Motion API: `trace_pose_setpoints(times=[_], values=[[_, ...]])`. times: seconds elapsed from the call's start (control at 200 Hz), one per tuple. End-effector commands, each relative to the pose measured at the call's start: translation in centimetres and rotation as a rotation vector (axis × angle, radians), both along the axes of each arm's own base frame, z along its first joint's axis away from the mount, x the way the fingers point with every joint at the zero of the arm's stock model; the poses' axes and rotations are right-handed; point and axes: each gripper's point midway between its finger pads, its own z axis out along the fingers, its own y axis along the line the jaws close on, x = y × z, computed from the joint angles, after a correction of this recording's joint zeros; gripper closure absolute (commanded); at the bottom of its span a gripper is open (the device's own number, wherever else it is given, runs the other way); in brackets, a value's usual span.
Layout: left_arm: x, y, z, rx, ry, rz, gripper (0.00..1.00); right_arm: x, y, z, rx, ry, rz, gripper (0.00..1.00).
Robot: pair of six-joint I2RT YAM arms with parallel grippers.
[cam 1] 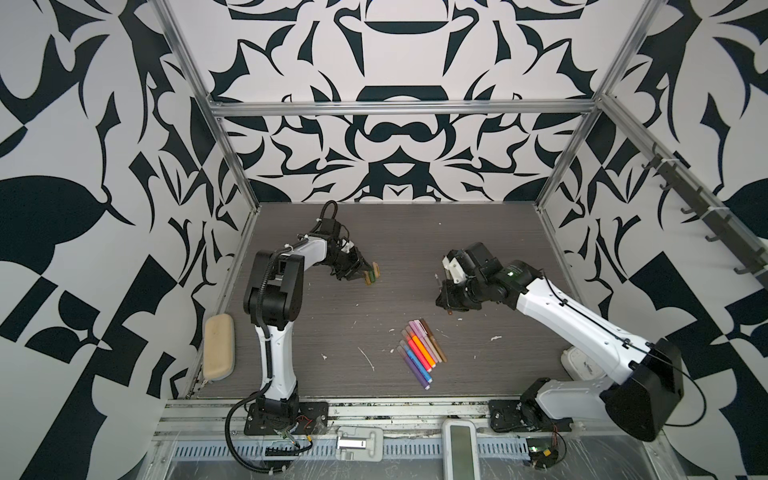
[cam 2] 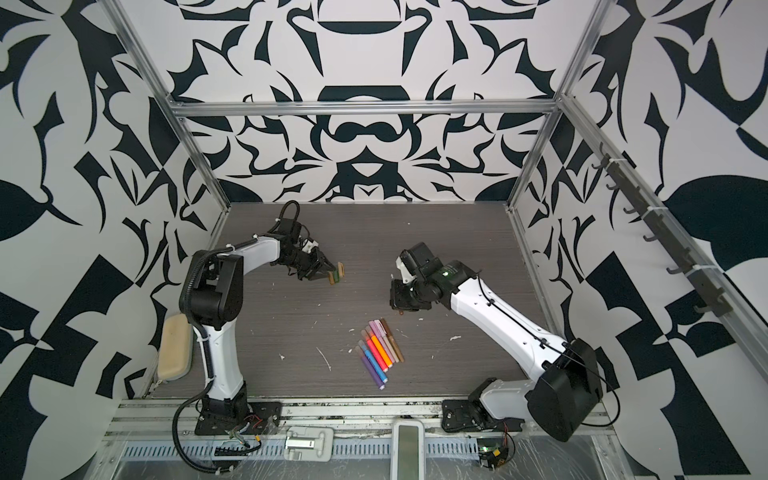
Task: Open the pen caps
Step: 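Move the right gripper with the brown pen beside the tan and green pens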
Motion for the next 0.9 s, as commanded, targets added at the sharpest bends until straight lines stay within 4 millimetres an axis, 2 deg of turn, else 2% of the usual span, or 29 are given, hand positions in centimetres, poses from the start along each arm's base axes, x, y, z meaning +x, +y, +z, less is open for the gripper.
trace_pose_setpoints(times=[0.0, 0.09, 0.225, 0.335, 0.4, 0.535, 0.71, 0.895], values=[[0.3, -0.3, 2.9, -0.016, -0.046, -0.009, 0.65, 3.5, -3.5, 0.9, -0.053, -0.090, -0.102, 1.00], [0.1, -0.1, 5.0, -0.017, -0.083, -0.012, 0.65, 6.6, -6.4, -1.0, -0.090, -0.085, -0.178, 1.00], [-1.3, 0.3, 7.8, -0.018, -0.131, -0.028, 0.66, 10.5, -9.0, -3.6, -0.143, -0.079, -0.170, 1.00], [-2.7, 1.9, 8.2, 0.006, -0.145, -0.013, 0.66, 13.4, -10.8, -6.0, -0.207, -0.062, -0.170, 1.00], [-3.4, 3.5, 8.0, 0.025, -0.147, 0.018, 0.66, 15.1, -11.1, -7.0, -0.193, -0.049, -0.177, 1.00], [-4.7, 6.5, 8.7, 0.044, -0.190, 0.094, 0.66, 18.0, -10.4, -7.4, -0.139, -0.066, -0.163, 1.00], [-5.7, 7.9, 8.8, 0.033, -0.202, 0.136, 0.66, 19.5, -10.0, -9.4, -0.114, -0.034, -0.141, 1.00], [-5.3, 7.9, 8.2, 0.029, -0.184, 0.140, 0.66, 18.8, -10.4, -10.9, -0.091, -0.006, -0.146, 1.00]])
